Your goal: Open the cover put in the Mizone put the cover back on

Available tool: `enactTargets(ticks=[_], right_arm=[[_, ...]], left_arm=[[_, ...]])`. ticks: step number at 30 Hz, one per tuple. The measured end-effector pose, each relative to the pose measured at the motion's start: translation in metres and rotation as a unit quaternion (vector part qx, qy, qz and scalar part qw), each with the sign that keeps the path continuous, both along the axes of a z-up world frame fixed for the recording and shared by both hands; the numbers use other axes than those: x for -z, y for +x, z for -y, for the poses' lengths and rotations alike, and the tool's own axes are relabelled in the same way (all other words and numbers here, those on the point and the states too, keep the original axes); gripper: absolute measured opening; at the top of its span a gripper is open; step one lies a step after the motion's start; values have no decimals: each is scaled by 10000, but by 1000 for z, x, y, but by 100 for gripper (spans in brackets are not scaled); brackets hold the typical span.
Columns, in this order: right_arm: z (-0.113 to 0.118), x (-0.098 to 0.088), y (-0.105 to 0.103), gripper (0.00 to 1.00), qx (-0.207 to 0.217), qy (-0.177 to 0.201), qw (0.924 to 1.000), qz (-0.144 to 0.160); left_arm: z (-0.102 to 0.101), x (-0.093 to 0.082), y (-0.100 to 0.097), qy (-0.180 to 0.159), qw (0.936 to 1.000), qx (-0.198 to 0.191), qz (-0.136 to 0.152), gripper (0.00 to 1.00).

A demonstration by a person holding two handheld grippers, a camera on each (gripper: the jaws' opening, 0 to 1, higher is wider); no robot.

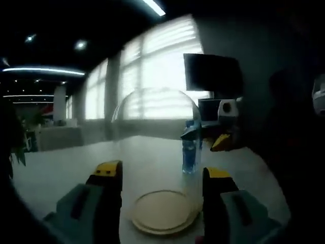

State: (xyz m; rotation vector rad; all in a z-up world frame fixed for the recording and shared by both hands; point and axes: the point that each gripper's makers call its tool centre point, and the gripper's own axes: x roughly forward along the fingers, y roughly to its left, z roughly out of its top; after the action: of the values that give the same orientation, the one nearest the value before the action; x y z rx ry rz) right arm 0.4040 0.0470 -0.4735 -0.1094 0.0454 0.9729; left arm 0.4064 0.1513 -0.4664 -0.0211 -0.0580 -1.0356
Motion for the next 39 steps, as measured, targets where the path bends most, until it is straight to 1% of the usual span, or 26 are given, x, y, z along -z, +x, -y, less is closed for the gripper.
enactTargets(ticks=[2,7,9,12,14,18,20,24,26,27,28,31,33,34,37,38,39], right_arm=[[0,0,2,52,-23,-5,10000,-1],[-1,-2,10,52,-230,-130,9995,-193],[-2,-5,13,52,-292,-211,9992,-154],[-2,-11,18,52,-346,-253,9990,-89],[-3,-13,19,54,-423,-266,9987,-89],[-5,-11,22,56,-551,-329,9979,-127],[-6,-9,23,57,-612,-361,9974,-143],[-7,-4,27,64,-644,-424,9968,-215],[-8,-2,31,66,-693,-415,9964,-255],[-9,-2,31,66,-747,-416,9960,-254],[-10,-3,32,67,-802,-407,9957,-214],[-14,-5,32,67,-970,-384,9943,-217],[-17,-5,32,67,-1057,-393,9934,-226],[-19,-5,32,67,-1101,-396,9929,-234],[-22,-3,32,68,-1213,-358,9917,-243],[-24,-2,32,68,-1261,-341,9911,-255],[-25,-1,32,69,-1289,-365,9906,-274]], left_arm=[[-1,-1,2,-16,10000,26,-32,60],[-4,-6,7,-40,9999,114,-19,55],[-3,-6,11,-15,9999,110,-65,54],[-1,-4,14,-8,9999,96,-141,54],[-1,-3,15,41,9999,82,-74,54],[-2,-5,16,22,9999,121,-66,54],[-2,-8,15,130,9998,126,129,54],[-3,-13,15,149,9996,188,165,54],[-5,-16,16,85,9995,296,58,54],[-4,-18,17,28,9993,364,-81,55],[-5,-19,18,57,9991,388,-162,55],[-3,-21,20,128,9983,482,-291,57],[-1,-21,20,216,9975,580,-327,60],[-1,-20,21,288,9973,613,-298,60],[1,-19,21,348,9969,671,-206,61],[0,-19,23,315,9970,679,-198,61],[1,-20,24,208,9970,703,-235,61]])
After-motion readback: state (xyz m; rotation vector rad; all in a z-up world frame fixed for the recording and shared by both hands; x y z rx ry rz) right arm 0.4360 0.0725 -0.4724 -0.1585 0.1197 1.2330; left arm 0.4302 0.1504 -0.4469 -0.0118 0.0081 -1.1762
